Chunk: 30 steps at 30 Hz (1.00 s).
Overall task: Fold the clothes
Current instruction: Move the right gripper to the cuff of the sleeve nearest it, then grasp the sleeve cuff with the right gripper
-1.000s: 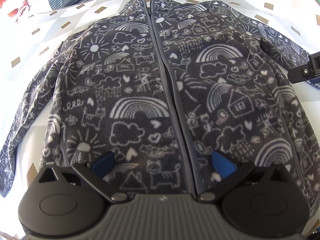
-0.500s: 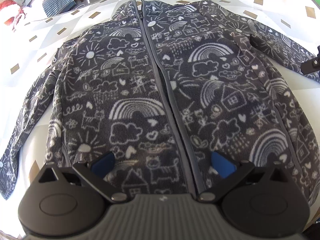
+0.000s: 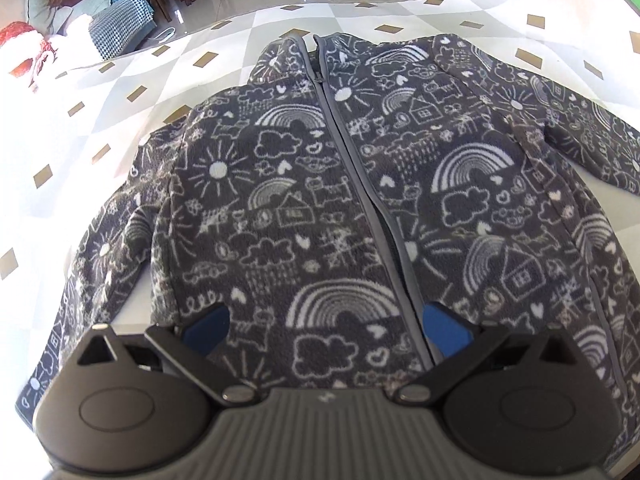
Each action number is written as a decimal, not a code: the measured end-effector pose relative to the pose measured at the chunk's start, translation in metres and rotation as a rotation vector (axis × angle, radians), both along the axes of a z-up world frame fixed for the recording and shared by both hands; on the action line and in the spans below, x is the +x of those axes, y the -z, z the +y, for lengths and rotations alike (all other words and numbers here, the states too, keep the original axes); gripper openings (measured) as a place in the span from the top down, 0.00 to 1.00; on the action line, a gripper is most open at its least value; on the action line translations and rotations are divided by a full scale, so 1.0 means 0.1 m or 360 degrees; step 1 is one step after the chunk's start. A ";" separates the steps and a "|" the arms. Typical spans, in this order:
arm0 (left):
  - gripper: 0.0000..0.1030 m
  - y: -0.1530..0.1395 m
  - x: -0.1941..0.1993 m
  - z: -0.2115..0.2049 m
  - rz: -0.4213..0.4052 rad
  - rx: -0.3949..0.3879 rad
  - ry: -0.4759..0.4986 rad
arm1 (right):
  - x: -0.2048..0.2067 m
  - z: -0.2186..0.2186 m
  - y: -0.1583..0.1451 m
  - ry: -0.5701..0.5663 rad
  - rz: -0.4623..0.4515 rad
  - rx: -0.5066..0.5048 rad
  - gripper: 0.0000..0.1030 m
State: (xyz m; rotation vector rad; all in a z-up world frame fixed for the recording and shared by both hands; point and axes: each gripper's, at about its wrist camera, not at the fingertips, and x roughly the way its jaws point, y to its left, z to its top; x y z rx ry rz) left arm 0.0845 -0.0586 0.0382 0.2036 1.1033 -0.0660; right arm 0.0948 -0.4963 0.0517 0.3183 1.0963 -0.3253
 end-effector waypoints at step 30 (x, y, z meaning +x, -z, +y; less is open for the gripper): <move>0.00 0.32 0.10 -0.04 0.0215 -0.0220 -0.0172 | -0.22 -1.04 0.44 0.0666 -0.0093 0.0354 0.38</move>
